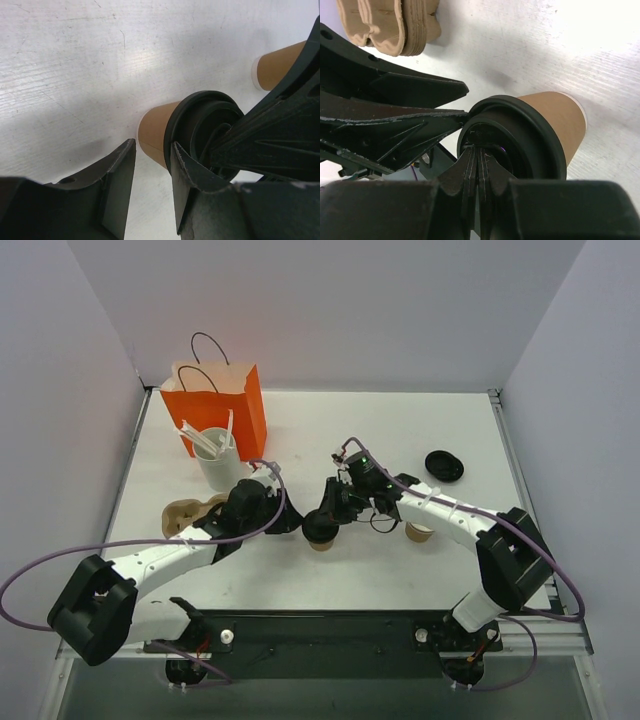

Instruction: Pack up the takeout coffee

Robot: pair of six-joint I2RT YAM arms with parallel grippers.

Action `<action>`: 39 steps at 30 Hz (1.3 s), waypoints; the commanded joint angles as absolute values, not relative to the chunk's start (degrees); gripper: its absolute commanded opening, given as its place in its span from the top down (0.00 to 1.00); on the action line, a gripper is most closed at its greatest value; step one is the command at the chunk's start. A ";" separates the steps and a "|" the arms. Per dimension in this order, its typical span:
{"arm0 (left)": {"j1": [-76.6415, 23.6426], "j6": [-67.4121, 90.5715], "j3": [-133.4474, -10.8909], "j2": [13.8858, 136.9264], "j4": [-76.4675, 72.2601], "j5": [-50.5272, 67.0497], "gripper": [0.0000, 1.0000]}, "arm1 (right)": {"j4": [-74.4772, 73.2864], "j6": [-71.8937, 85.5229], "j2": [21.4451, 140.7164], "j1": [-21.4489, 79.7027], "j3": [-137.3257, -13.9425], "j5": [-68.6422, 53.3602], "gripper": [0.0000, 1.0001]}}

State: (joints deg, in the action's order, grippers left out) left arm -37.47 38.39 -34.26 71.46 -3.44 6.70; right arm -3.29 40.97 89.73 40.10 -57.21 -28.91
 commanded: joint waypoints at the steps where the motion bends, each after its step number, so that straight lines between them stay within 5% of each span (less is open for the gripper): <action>1: -38.67 38.93 -31.47 72.07 -0.71 0.45 0.57 | -2.64 40.95 91.50 39.99 -51.42 -24.00 0.98; 11: -42.09 40.69 -28.39 73.65 -0.35 -4.04 0.57 | -0.44 41.66 90.00 39.11 -45.53 -21.63 0.98; 27: -43.07 39.55 -32.44 58.10 5.72 1.57 0.53 | 2.02 41.57 87.19 38.32 -42.72 -21.44 0.98; 39: -43.07 40.87 -30.06 62.05 0.18 3.16 0.53 | 2.46 41.92 86.75 38.23 -42.98 -22.15 0.98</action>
